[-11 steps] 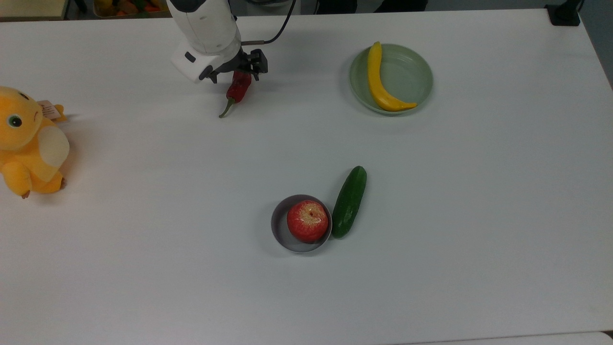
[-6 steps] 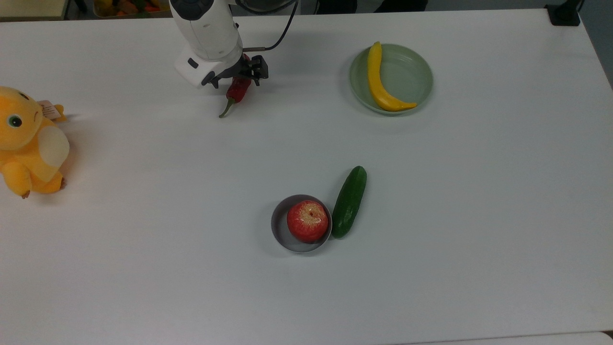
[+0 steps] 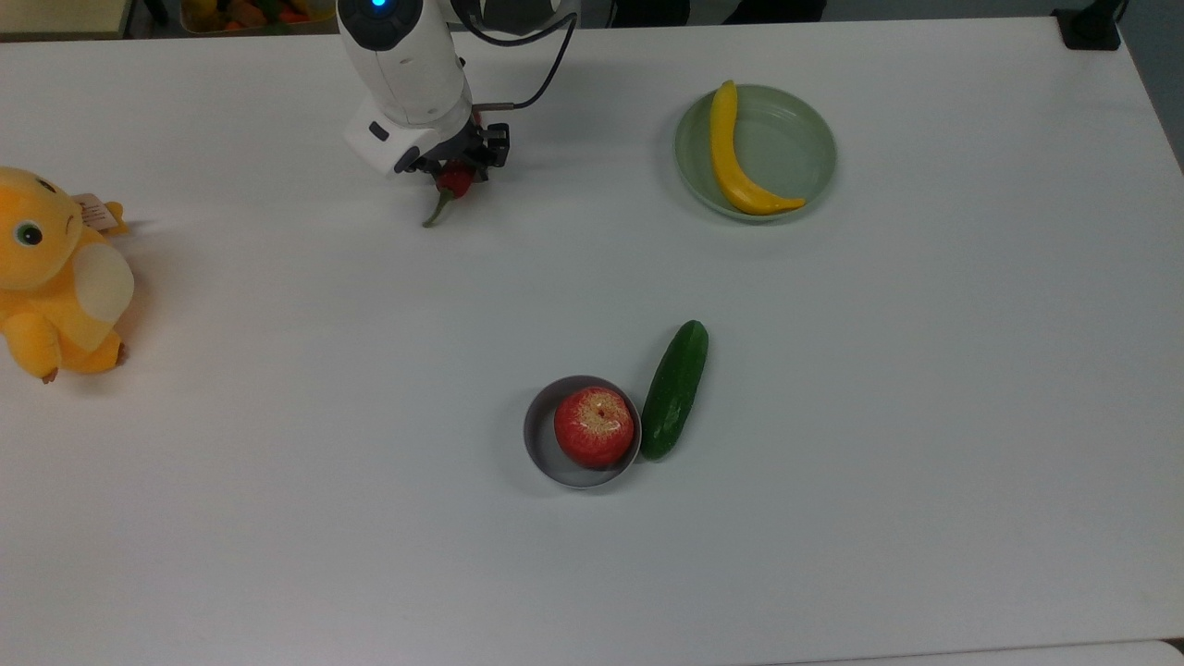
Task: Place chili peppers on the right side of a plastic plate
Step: 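Close the gripper on the red chili pepper and lift it, then carry the chili pepper to the green plate beside the banana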
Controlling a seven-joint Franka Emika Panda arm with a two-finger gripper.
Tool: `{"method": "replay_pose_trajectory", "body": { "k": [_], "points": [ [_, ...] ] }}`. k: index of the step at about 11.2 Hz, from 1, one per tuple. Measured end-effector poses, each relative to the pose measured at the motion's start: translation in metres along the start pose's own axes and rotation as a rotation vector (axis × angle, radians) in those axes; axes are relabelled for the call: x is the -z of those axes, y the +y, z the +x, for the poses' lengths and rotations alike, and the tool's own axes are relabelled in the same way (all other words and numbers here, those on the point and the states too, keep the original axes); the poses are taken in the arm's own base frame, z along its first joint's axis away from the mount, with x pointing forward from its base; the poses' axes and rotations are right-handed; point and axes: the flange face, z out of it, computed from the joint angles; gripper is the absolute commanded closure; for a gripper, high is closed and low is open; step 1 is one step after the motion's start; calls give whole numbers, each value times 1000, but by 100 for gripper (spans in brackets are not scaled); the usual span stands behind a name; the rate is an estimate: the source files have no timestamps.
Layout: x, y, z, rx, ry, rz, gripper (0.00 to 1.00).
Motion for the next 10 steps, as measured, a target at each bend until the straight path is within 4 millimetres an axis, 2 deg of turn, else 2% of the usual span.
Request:
{"method": "replay_pose_trajectory", "body": {
  "k": [6, 8, 10],
  "points": [
    [6, 5, -5, -10, -9, 5, 100],
    [15, 5, -15, -13, -46, 17, 100],
    [31, -6, -28, 4, -85, 27, 100]
  ]
}}
